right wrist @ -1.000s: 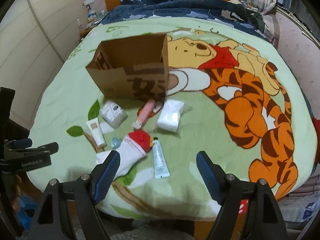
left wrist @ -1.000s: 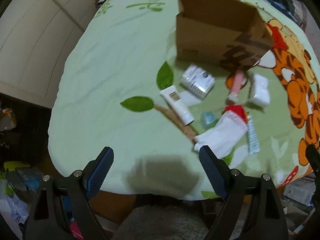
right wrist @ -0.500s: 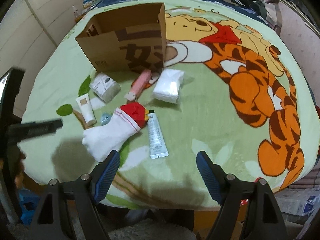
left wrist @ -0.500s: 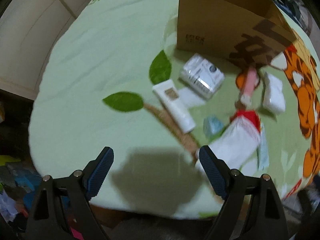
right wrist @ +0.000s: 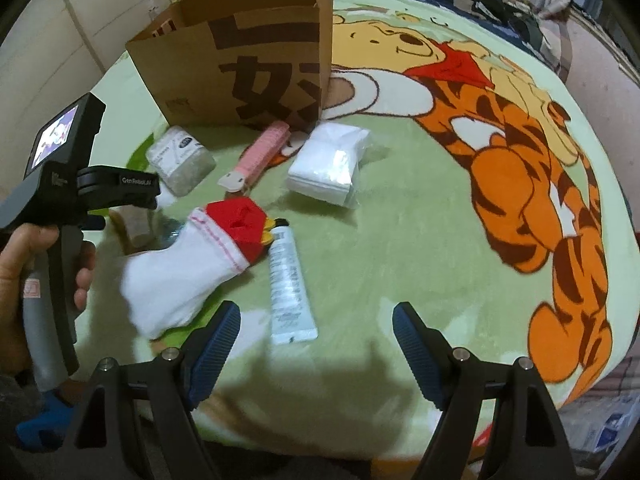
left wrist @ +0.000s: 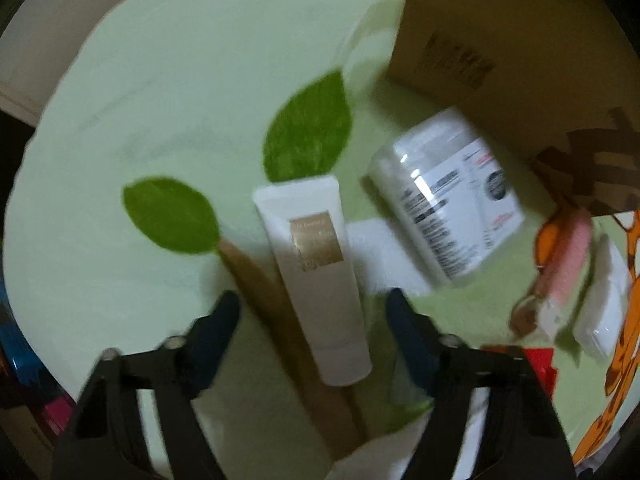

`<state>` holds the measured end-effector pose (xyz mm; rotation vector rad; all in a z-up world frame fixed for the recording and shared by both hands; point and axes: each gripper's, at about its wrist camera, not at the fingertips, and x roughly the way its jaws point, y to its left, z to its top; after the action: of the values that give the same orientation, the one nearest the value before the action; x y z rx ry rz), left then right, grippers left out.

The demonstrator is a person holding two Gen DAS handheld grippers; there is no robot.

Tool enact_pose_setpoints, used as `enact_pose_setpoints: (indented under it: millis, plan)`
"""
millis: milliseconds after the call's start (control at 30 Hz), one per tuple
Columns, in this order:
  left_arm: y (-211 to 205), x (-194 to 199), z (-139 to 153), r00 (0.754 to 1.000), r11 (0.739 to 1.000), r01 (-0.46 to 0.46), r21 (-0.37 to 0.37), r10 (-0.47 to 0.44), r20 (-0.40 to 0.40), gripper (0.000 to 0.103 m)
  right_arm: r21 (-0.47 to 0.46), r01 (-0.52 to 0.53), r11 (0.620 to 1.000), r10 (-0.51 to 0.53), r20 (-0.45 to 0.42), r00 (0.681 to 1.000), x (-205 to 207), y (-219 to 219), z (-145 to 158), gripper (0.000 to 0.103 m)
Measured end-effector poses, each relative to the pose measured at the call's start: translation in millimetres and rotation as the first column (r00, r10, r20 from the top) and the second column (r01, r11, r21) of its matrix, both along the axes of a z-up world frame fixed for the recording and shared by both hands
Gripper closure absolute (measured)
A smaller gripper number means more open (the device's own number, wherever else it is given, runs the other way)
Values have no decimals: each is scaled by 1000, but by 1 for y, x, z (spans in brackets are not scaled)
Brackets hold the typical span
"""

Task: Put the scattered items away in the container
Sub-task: 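Grasp the white beige-label tube with the left tool while the right tool grasps the white hand-cream tube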

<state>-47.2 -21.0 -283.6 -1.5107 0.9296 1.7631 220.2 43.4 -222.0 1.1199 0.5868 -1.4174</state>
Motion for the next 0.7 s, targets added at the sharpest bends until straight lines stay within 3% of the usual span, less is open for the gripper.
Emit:
enact_pose_setpoints:
  millis: [33,267,500,600,667,700]
  plan:
    - [0,-2,-7,1000,1000,-12,-13,12,16,42,-8,-15,1000,15,-5,1000,1,-5,-4,22]
    - [1,-2,-18,1000,1000,-14,-13,14,4,43,-30,-156,987,155,-26,988,23,-34,-25,22]
    - [4,0,-19,1000,1000,6,-8,-6,0,46,63,-225,972,224,23,974,35,-62,-66,22]
    - [5,4,-18,999,999,49,-3,-49,-14,55,125,-248,961,239,77,968,35,-71,-85,22]
    - [7,7,-16,997,997,79,-1,-79,-17,67,151,-256,955,245,86,966,36,-75,-88,22]
    - [8,9,-16,996,996,92,-2,-92,-17,67,163,-258,952,248,83,965,37,-76,-88,22]
